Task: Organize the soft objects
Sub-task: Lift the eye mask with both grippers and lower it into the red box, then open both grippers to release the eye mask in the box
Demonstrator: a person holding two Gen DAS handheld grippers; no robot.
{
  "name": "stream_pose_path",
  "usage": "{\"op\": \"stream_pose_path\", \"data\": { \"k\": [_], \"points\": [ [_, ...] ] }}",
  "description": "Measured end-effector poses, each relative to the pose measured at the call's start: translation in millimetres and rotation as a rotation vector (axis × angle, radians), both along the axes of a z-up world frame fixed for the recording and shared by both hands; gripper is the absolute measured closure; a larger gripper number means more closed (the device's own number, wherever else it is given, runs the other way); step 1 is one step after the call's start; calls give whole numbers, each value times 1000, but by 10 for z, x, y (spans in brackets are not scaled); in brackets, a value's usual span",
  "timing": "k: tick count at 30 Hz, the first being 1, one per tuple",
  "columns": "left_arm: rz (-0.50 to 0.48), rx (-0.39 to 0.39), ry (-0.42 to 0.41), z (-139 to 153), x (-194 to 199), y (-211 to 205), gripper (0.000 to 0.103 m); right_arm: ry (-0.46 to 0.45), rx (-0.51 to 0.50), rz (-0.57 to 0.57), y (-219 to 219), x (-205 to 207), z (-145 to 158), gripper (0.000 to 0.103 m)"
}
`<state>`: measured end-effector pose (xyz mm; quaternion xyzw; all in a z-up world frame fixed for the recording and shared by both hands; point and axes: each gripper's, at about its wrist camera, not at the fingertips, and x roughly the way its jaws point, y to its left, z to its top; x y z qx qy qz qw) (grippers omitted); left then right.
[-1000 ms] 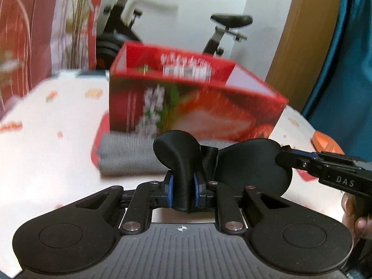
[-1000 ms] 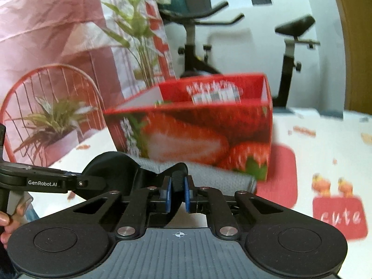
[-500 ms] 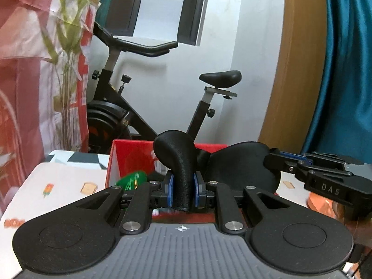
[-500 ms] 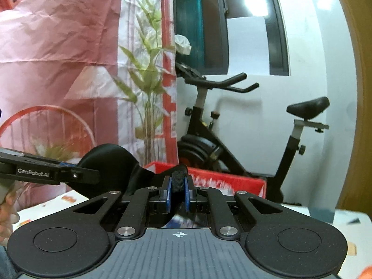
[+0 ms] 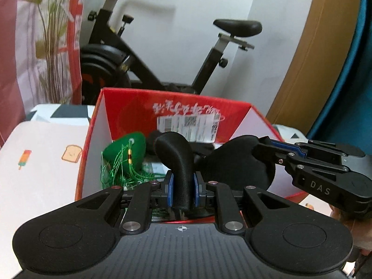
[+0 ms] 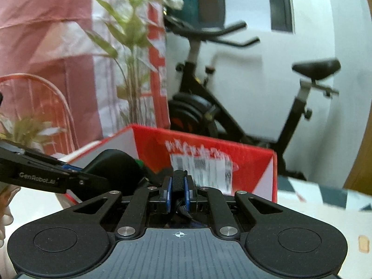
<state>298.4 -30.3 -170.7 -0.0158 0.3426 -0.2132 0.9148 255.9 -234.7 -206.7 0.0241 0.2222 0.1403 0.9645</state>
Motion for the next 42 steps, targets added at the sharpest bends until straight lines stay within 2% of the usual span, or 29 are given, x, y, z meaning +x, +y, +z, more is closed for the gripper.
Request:
{"op": "stream_pose_path", "data": {
  "k": [7, 9, 12, 14, 16, 22, 28, 30, 32, 35, 37, 38, 40, 42],
  "points": [
    [-2, 26, 43, -93, 152, 22, 84, 84, 49, -73, -189, 136, -249, 93],
    [-41, 55, 36, -99, 161, -29, 80, 100, 49, -92, -232, 144, -297, 93],
    [-85, 145, 15, -80, 126, -120, 66, 117, 33, -109, -255, 156, -343, 92],
    [-101, 159, 17, -57, 123, -116, 44, 111, 27, -127, -273, 145, -339, 92],
    [-91, 145, 16, -12, 112, -81, 30, 104, 23, -144, -307, 145, -316, 92],
    [-51, 126, -14, 75, 45, -7, 28, 96, 1, -157, -341, 90, -245, 90],
    [6, 125, -68, 175, -64, 53, 25, 39, -8, -177, -350, -67, -114, 74],
    [22, 122, -88, 221, -106, 74, 23, 22, 0, -191, -364, -121, -77, 65],
    [38, 122, -108, 255, -151, 92, 17, 2, 7, -204, -379, -188, -46, 48],
    [59, 137, -133, 293, -216, 112, 10, -19, 17, -221, -398, -287, -6, 31],
    [80, 149, -139, 310, -261, 129, 3, -16, 34, -238, -422, -339, 23, 24],
    [91, 149, -142, 322, -288, 146, 1, -18, 50, -247, -442, -375, 41, 13],
    [100, 136, -158, 346, -351, 185, 0, -35, 74, -260, -470, -458, 65, 0],
    [104, 131, -171, 364, -411, 218, 0, -53, 84, -282, -484, -546, 79, 0]
  ]
}}
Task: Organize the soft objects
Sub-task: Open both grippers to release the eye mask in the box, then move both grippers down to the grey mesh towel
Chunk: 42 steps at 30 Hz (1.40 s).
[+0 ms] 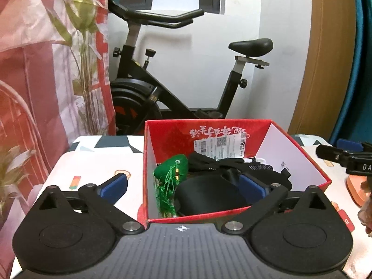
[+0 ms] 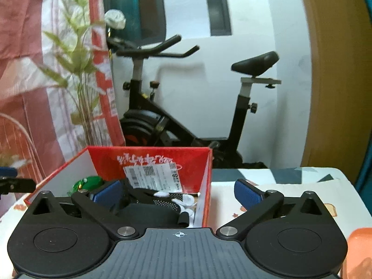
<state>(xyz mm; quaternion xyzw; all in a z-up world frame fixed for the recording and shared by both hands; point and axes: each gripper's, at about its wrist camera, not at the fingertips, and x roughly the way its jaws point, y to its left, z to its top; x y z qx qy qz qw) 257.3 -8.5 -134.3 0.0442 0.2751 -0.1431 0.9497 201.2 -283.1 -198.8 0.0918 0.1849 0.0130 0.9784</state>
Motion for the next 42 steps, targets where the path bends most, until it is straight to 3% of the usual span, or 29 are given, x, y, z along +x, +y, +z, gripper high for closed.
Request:
{"op": "stream_pose_path", "data": {
  "k": [9, 15, 23, 26, 36, 39, 42],
  "points": [
    [11, 3, -30, -80, -199, 124, 0, -80, 36, -38, 11, -342, -69, 0],
    [-2, -15, -40, -179, -356, 202, 0, -84, 80, -67, 37, -520, -255, 0],
    [52, -27, -1, -452, -447, 295, 0, -25, 123, -130, 46, -624, -691, 0],
    [86, -34, 29, -583, -434, 357, 0, 17, 140, -106, 65, -624, -868, 0],
    [127, -41, 81, -898, -355, 407, 1, 140, 64, -94, 291, -544, -1235, 1],
    [121, -42, 96, -970, -326, 404, 3, 166, 65, -59, 330, -508, -1317, 9],
    [113, -58, 104, -1023, -315, 411, 5, 194, 57, -31, 368, -463, -1376, 23]
  ]
}}
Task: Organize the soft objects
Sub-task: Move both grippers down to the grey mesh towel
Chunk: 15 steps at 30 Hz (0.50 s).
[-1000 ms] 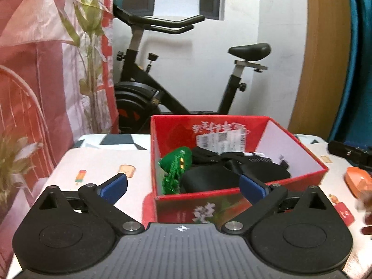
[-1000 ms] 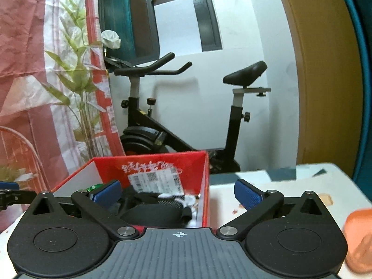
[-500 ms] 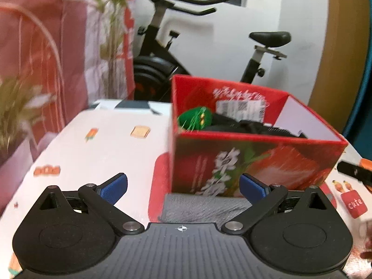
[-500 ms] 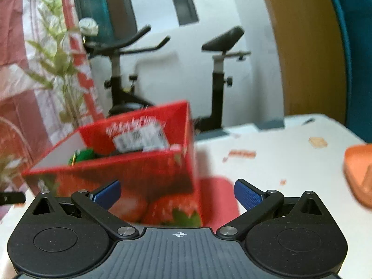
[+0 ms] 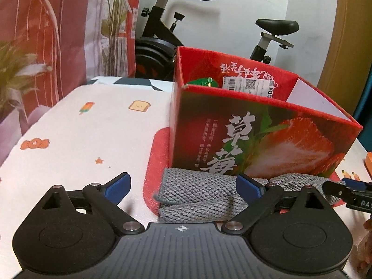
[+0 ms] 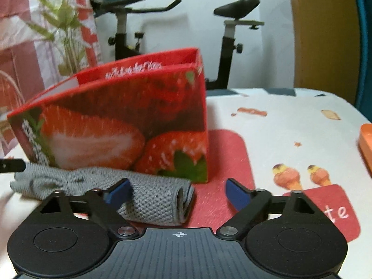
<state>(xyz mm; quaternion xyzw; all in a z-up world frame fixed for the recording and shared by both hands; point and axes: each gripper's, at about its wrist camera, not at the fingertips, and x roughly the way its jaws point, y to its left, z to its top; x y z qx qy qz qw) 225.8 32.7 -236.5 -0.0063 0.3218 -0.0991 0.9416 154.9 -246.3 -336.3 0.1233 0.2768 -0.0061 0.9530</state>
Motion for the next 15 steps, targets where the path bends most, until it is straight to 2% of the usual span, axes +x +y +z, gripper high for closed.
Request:
{"op": "stream_pose_path", "data": {
  "k": [3, 5, 8, 12, 15],
  "points": [
    [2, -12, 10, -44, 15, 5, 6, 19, -7, 30, 27, 48, -43, 32],
    [4, -20, 17, -72, 23, 10, 6, 39, 1, 53, 41, 87, -70, 44],
    [8, -33, 32, -112, 34, 14, 7, 38, -18, 73, 96, 87, -68, 49],
    [10, -38, 47, -159, 66, 20, 8, 38, -8, 79, 77, 95, -67, 51],
    [11, -44, 55, -182, 88, 19, 9, 33, -9, 93, 79, 97, -64, 57]
  ]
}}
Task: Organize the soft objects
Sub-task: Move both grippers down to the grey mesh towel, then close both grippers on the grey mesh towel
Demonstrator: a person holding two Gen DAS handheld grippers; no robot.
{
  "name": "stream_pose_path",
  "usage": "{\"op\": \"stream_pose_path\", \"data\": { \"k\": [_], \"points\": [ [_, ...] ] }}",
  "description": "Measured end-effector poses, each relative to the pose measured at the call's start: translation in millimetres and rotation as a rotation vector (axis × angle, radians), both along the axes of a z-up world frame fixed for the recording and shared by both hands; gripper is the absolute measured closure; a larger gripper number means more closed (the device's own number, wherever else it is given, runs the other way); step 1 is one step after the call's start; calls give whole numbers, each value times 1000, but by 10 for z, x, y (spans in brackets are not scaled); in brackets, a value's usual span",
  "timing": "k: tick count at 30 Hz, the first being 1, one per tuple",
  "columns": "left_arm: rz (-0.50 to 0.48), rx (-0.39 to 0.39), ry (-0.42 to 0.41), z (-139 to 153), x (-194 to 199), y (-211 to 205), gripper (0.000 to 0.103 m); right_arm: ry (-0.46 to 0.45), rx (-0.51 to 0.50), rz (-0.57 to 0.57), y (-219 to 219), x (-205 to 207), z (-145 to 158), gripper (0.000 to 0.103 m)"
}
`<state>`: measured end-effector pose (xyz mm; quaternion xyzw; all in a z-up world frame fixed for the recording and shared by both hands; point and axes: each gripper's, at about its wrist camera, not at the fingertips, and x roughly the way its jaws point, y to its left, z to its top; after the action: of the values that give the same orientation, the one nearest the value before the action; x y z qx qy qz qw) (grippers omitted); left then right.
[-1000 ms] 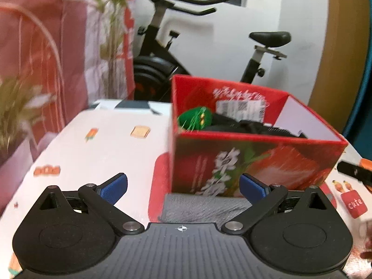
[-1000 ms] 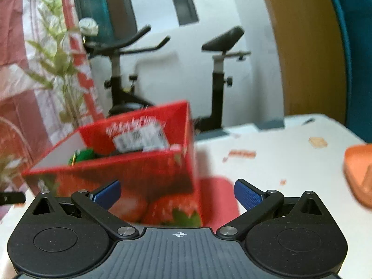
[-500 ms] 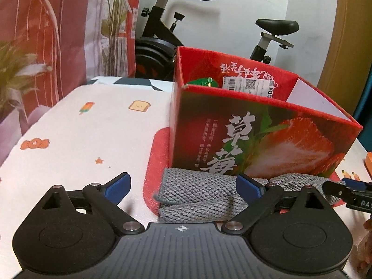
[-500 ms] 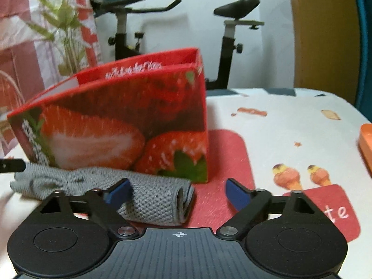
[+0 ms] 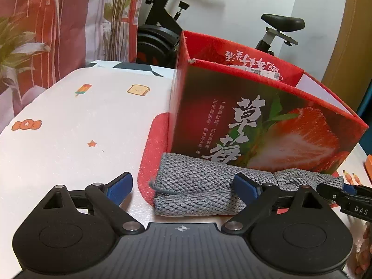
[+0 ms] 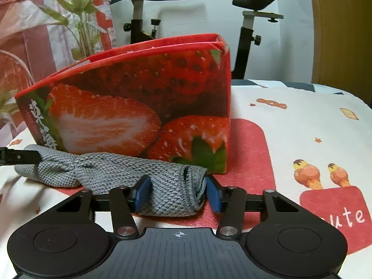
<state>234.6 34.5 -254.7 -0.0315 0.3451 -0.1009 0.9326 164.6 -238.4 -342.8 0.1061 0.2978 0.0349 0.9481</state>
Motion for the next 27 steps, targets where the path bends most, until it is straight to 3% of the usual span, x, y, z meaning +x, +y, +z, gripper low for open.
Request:
{"op": "stream_pose_path", "data": {
  "k": [5, 10, 16, 22, 27],
  "points": [
    [13, -25, 15, -43, 27, 30, 9, -13, -17, 34, 50, -17, 15, 72],
    [43, -84, 40, -71, 89, 95, 12, -25, -38, 51, 101, -26, 28, 78],
    [2, -109, 59, -125, 138, 21, 36, -26, -43, 53, 112, -24, 32, 78],
    [-14, -67, 44, -151, 49, -24, 79, -26, -38, 54, 113, -16, 26, 78],
    [-28, -51, 37, -156, -76, -72, 85, -25, -28, 57, 83, -15, 23, 78]
  ]
}}
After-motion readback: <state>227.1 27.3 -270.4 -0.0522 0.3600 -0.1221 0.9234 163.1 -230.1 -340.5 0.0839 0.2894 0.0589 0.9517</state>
